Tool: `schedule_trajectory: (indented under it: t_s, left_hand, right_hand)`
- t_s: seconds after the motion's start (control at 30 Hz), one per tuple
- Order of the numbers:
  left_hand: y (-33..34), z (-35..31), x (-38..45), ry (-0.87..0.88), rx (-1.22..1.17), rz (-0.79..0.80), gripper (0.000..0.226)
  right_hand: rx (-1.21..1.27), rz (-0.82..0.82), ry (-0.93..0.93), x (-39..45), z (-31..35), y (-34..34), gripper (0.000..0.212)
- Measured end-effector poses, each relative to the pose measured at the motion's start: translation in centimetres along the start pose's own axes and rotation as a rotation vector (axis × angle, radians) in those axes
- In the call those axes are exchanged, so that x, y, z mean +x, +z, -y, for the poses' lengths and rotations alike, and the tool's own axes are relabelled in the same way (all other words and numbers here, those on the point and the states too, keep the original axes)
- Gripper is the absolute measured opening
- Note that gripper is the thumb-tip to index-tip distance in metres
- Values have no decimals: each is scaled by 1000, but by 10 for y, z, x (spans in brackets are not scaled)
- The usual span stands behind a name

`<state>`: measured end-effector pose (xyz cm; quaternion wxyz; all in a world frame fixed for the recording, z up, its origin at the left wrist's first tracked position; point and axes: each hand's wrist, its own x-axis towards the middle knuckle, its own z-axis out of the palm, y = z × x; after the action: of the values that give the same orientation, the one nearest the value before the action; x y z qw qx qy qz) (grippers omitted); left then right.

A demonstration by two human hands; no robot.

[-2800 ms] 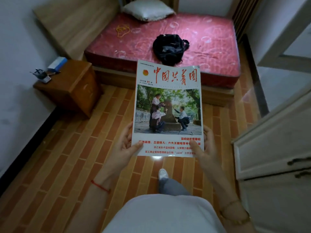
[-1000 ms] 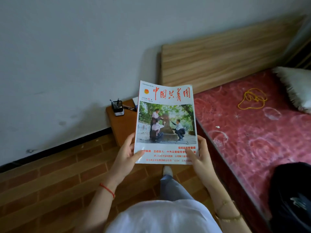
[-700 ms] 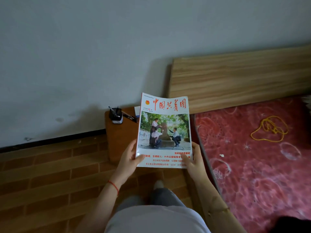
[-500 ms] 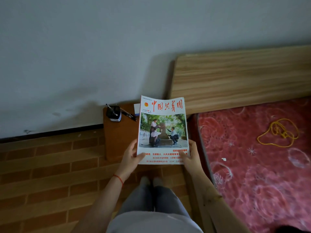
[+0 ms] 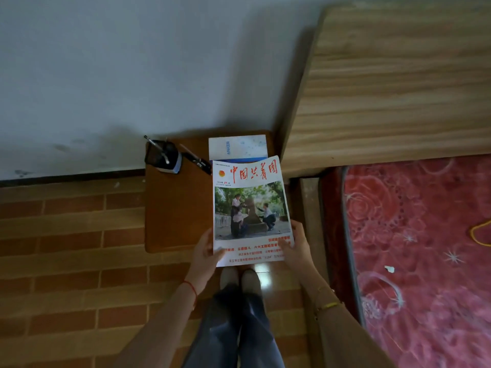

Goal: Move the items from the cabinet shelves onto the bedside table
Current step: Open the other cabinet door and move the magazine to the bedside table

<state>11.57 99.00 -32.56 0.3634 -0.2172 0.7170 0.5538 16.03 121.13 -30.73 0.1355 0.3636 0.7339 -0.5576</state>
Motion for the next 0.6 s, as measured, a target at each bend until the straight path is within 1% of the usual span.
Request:
schedule_trajectory:
  t_s: [0.2,0.3,0.37,0.5,0.6]
  left_hand:
    - [9,35,51,-17,-28,-16,58]
    - [12,45,66,-4,-32,-44,54]
    - [16,48,72,13,-27,-55,56]
    - [25,52,83,81,57,-108,58]
    - [31,54,87,123,132,-175,60]
  right_hand:
    - [-5,29,32,49,-48,22,44]
    - [-10,19,34,64,-61,27,44]
    - [-21,9,33,72,-64,28,42]
    - [-110,-15,20,83,-66,32,39]
    - [-221,-50,-11,87,-67,38,38]
